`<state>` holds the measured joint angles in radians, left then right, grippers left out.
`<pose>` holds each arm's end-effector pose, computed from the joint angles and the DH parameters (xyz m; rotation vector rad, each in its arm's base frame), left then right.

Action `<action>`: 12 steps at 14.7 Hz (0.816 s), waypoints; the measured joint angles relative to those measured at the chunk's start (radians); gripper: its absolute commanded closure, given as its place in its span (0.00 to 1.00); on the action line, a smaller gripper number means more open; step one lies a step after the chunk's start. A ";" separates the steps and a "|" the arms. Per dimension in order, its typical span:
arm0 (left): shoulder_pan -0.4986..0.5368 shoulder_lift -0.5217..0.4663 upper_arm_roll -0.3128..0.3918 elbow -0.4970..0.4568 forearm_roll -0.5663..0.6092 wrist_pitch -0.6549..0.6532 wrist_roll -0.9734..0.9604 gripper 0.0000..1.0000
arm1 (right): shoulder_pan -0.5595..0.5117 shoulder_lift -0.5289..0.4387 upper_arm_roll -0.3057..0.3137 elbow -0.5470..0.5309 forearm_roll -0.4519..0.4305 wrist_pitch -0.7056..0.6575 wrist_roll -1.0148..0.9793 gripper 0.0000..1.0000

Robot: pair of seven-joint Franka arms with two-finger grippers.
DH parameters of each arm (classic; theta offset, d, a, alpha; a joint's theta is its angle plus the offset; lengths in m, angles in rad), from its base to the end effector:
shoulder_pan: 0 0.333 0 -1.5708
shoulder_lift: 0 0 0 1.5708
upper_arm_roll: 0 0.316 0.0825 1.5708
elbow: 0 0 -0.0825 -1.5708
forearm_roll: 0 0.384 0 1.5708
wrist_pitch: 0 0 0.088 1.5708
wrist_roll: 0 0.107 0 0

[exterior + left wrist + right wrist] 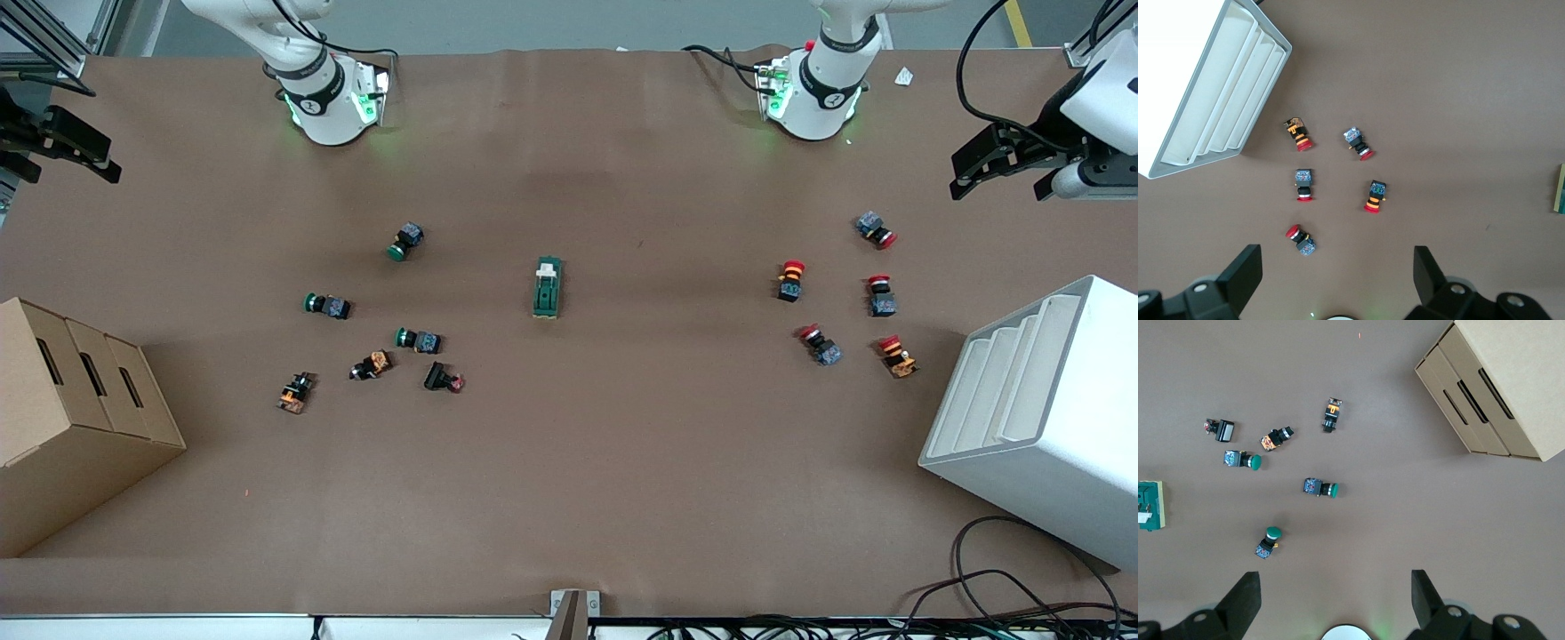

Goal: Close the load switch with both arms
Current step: 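Move the left gripper above the green switch while the right gripper starts reaching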

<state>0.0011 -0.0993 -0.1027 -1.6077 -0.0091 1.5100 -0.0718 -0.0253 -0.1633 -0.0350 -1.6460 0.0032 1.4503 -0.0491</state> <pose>0.5141 -0.0565 0.6548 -3.1403 0.0469 -0.0018 0.4888 -0.0308 0.6643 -3.1305 0.0161 0.0500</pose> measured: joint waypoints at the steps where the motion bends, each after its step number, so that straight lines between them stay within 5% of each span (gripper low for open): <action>1: -0.001 0.003 -0.001 0.003 0.000 0.000 0.000 0.00 | 0.000 0.000 0.000 0.000 0.000 0.000 -0.002 0.00; 7: -0.007 0.048 -0.020 0.034 -0.003 0.012 0.009 0.00 | 0.000 0.000 0.000 -0.004 0.002 -0.007 -0.044 0.00; 12: -0.015 0.166 -0.221 -0.017 -0.009 0.203 -0.126 0.00 | 0.005 0.000 0.007 -0.015 0.012 -0.009 0.008 0.00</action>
<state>-0.0135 0.0669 -0.3235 -1.6248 -0.0183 1.7133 -0.1979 -0.0206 -0.1632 -0.0280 -1.6614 0.0156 1.4414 -0.0410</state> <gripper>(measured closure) 0.000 0.000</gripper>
